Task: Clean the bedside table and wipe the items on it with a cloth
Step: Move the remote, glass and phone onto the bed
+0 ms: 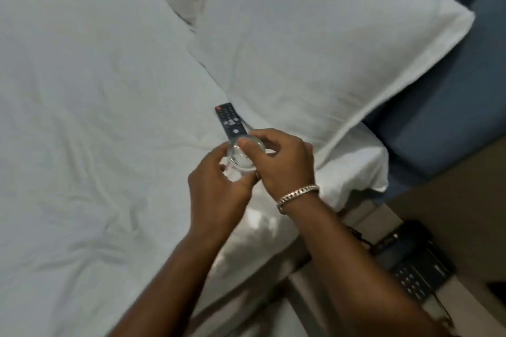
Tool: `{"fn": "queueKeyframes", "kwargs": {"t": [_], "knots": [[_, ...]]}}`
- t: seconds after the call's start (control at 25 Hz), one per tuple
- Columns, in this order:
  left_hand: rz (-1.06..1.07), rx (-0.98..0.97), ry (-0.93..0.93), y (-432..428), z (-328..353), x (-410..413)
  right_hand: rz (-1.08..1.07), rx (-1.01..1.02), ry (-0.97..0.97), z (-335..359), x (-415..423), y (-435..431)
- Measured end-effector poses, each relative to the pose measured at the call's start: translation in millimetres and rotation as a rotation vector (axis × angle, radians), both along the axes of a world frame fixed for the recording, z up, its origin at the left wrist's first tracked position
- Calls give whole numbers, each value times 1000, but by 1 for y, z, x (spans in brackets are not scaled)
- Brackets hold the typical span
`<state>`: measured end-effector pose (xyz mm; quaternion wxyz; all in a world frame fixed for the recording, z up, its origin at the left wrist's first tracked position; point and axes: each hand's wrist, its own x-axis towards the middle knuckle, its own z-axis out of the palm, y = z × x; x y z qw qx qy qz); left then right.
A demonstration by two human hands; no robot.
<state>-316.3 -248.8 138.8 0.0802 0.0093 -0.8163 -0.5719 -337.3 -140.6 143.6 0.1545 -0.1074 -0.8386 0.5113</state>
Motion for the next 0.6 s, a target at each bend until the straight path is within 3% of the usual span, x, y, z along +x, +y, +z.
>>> {"fn": "queueKeyframes", "kwargs": {"t": [0.32, 0.6], "knots": [[48, -82, -30, -96, -28, -132, 111, 149, -47, -23, -139, -104], [229, -45, -156, -89, -53, -111, 0, 5, -140, -55, -128, -87]]}}
